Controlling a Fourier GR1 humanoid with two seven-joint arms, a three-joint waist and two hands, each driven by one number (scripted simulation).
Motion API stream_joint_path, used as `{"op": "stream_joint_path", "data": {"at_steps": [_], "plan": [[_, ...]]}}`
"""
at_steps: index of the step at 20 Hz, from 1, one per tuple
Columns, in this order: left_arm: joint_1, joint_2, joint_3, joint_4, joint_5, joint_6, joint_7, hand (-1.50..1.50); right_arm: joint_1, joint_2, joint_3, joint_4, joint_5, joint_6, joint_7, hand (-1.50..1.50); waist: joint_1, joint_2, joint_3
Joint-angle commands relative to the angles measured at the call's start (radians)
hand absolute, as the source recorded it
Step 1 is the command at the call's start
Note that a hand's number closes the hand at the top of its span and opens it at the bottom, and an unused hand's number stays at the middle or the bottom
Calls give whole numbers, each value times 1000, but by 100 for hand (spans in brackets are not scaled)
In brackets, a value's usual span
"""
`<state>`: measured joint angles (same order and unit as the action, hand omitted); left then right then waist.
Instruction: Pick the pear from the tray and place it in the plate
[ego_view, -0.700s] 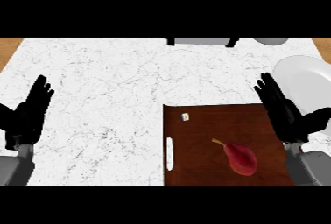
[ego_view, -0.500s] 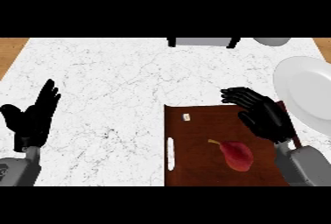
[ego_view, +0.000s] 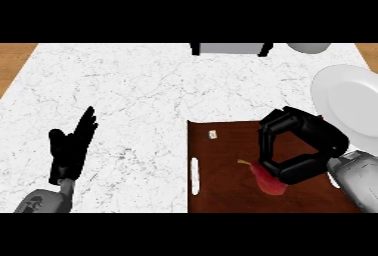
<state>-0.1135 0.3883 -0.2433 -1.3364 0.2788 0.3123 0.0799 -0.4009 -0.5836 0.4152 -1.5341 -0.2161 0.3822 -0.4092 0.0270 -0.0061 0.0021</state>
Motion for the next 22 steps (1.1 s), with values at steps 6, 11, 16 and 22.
{"op": "stream_joint_path", "data": {"at_steps": [6, 11, 16, 22], "plan": [[-18, -31, -56, -64, -48, 52, 89, 0, -4, -26, 70, 236, -5, 410, -367, -150, 23, 17, 4], [7, -53, -57, -24, -68, 62, 36, 0, -83, -122, 119, 153, 262, 238, -455, -150, 3, 12, 1], [12, -42, -28, -20, -47, 36, 45, 0, -136, -176, 180, 157, 449, 87, -515, -150, -6, 10, -1], [14, -39, -39, -88, -70, 57, 112, 0, -225, -226, 283, 129, 590, 98, -447, -150, -7, 7, -2]]}}
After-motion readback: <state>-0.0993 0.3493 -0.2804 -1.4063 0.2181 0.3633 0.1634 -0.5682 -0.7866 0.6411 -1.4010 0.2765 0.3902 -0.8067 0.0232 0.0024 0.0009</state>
